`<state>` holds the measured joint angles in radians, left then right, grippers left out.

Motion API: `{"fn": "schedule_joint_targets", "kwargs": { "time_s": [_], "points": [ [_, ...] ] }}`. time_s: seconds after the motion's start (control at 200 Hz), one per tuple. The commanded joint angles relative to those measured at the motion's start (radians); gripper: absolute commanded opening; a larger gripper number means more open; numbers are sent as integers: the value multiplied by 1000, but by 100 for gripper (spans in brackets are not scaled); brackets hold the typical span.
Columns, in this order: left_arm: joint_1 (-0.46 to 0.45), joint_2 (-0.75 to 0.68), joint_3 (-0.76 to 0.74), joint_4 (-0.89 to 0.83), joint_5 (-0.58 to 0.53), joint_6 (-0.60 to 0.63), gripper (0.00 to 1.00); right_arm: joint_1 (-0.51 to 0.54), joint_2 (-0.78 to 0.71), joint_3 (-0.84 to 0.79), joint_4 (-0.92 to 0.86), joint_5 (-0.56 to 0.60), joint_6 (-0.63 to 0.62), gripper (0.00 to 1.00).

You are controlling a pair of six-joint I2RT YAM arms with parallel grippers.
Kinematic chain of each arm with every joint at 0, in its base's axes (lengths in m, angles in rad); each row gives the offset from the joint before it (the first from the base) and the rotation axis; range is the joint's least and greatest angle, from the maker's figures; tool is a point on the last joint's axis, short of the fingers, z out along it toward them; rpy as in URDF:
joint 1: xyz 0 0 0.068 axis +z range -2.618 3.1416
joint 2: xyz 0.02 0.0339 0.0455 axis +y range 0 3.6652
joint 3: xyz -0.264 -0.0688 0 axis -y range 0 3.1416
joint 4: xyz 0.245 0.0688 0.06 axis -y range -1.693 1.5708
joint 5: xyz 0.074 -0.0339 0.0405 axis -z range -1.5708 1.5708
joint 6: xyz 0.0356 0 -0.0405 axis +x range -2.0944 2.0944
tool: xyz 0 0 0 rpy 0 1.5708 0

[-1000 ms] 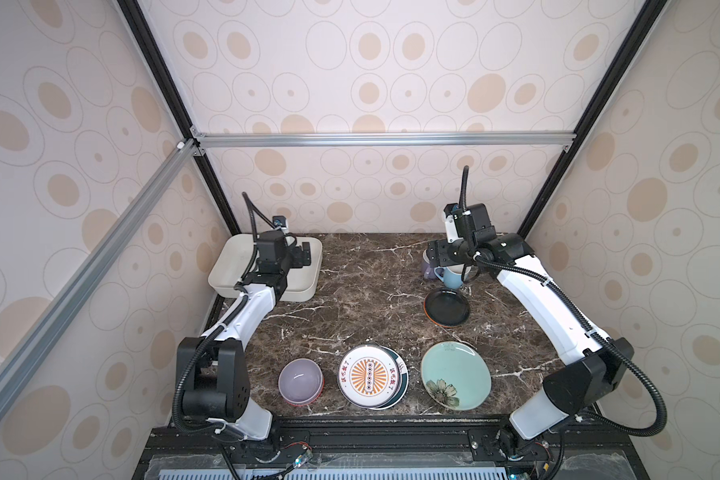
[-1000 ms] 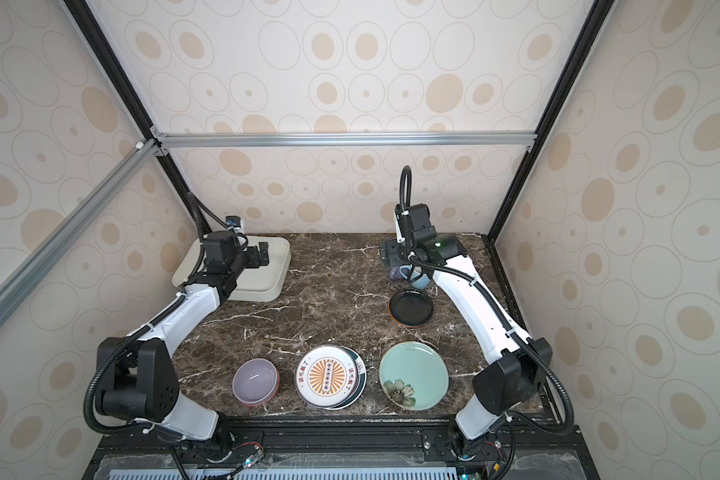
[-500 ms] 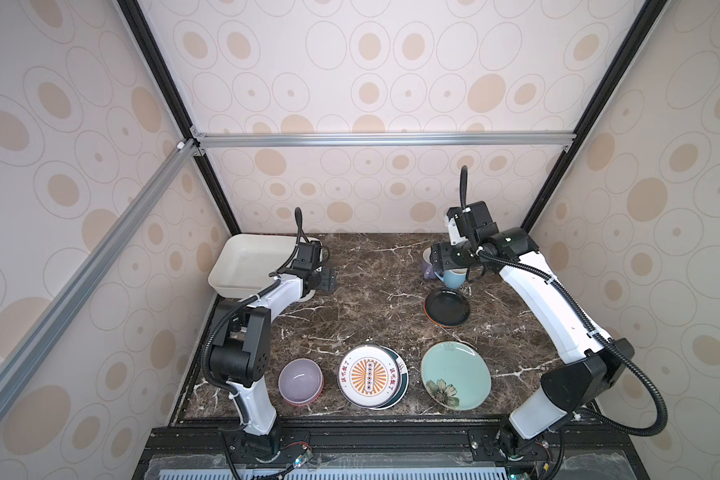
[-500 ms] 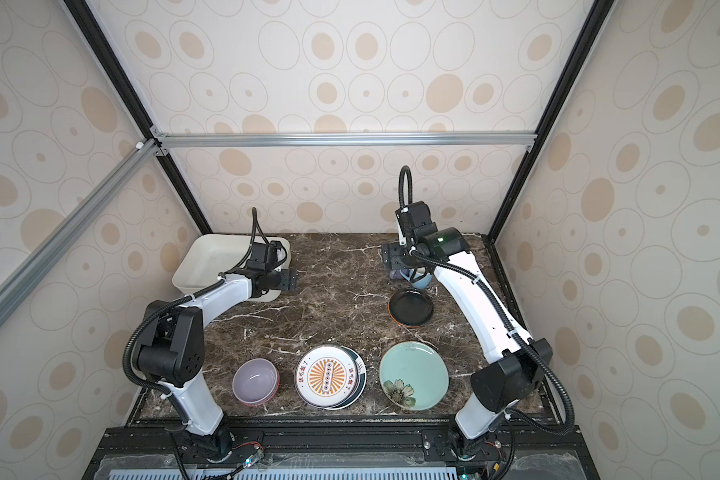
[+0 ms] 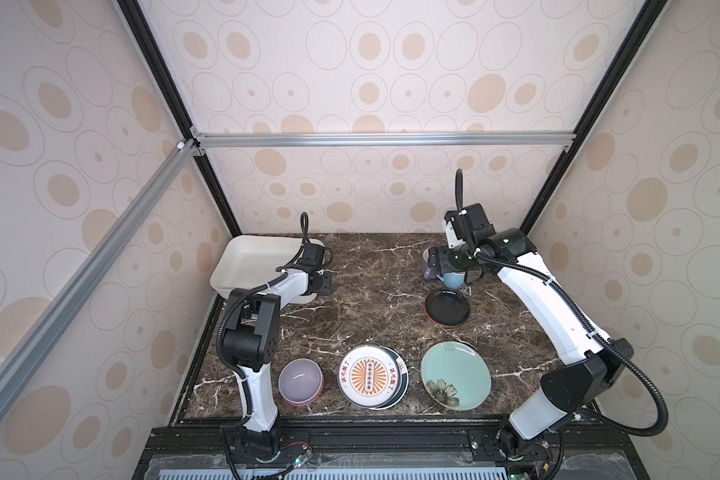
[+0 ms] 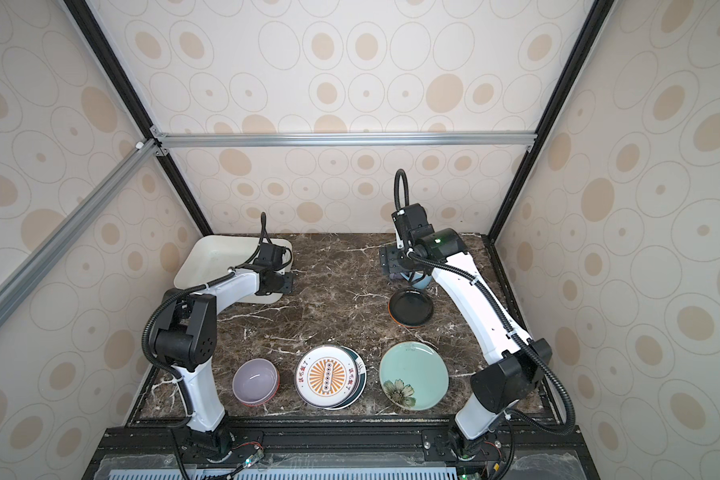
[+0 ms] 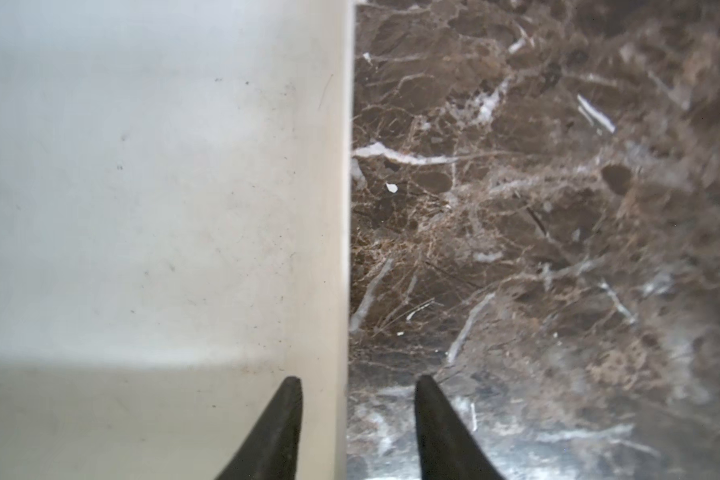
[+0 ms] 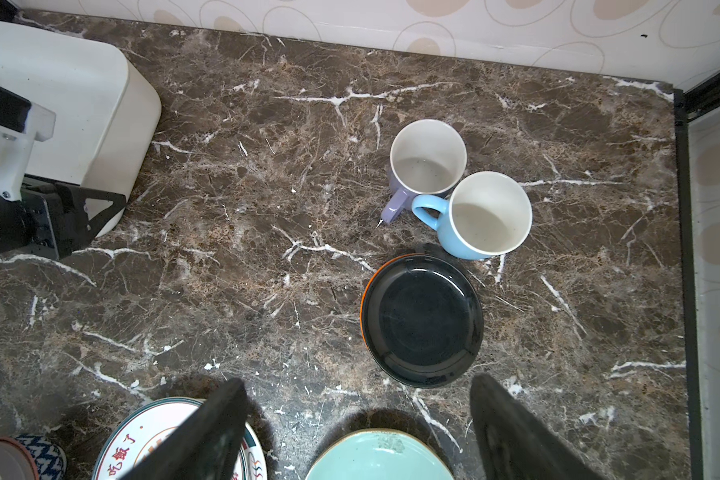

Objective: Place the mixed dishes into the plastic bin
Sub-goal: 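Move the left gripper to the white bin's rim while the right reaches toward mugs, then grip the white bin's rim with the left gripper and drag it toward the table center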

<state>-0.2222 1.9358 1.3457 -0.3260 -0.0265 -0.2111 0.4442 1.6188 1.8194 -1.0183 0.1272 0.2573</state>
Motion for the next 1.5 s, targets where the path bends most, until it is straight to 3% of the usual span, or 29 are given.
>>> {"fn": "schedule_joint_targets", "kwargs": {
  "time_s": [0.0,0.15,0.255,0.365,0.545,0.895,1.26,1.4,1.496],
  "points": [
    [-9,-9,49,-43,14,-32,33,9,-37,0,-31,0,19,87],
    [-51,10,99,-84,28,-90,15,10,-58,-23,-40,10,25,87],
    [-100,41,159,-118,48,-148,13,10,-82,-53,-38,19,30,89],
    [-159,71,211,-130,78,-231,16,9,-111,-93,-58,130,74,100],
    [-259,125,288,-128,94,-311,15,8,-137,-122,-98,265,72,100],
    [-371,181,330,-107,181,-429,8,-4,-137,-137,-195,246,129,100],
    [-421,207,344,-45,243,-506,9,-78,-180,-204,-229,179,162,97],
    [-423,216,407,-80,237,-488,17,-78,-180,-187,-232,164,148,98],
    [-422,183,449,-122,194,-447,32,-78,-179,-180,-232,151,140,99]
  ]
}}
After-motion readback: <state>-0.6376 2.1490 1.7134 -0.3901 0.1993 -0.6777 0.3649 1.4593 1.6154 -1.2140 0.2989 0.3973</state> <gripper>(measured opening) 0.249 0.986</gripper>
